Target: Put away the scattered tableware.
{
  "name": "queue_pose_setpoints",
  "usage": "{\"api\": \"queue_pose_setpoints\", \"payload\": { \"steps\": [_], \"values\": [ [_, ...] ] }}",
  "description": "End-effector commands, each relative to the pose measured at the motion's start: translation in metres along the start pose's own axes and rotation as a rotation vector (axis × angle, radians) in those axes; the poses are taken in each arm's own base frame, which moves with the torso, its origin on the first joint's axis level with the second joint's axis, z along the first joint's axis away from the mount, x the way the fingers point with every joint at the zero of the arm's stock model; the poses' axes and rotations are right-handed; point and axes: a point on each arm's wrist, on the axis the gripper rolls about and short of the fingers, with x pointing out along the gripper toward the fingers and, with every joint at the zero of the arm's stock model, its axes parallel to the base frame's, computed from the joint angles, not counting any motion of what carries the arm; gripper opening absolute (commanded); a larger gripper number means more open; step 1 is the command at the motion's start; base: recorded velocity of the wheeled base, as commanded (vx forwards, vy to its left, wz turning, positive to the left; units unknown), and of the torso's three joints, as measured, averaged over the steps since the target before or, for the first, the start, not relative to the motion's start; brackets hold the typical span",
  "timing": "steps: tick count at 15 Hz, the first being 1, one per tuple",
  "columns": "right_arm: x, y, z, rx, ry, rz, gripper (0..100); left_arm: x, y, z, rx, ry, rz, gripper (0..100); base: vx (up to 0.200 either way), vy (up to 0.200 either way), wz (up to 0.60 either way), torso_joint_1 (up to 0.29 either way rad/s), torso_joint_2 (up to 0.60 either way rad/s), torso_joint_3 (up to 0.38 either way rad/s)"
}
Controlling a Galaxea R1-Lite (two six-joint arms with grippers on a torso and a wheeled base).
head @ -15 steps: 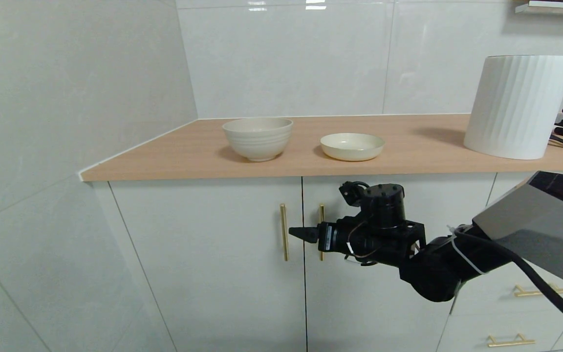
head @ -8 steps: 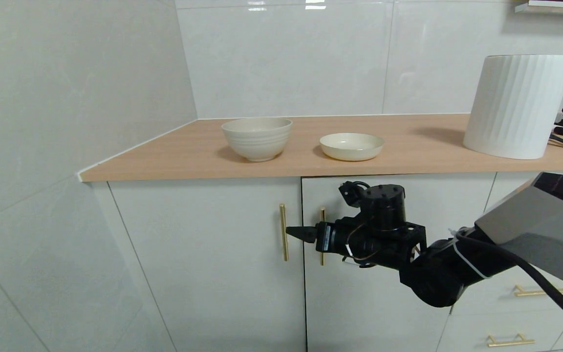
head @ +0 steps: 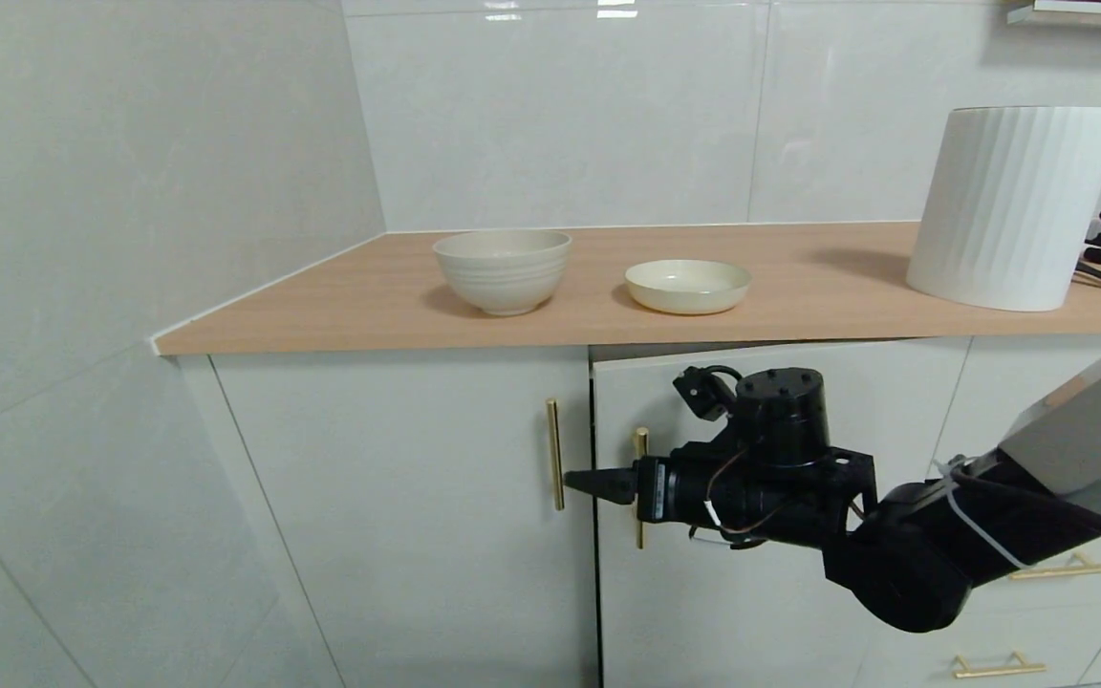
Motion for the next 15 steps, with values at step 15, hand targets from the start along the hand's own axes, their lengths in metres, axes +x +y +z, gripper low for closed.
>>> {"api": "queue_pose_setpoints", "payload": {
  "steps": [15],
  "values": [
    [-0.023,0.024,-0.017,-0.036,0.025,0.051,100,-0.009,0.0,0.034,0.012,-0.077,-0.036,100,0.0,0.0,0.0,0.0,0.0,0.0]
  ]
}}
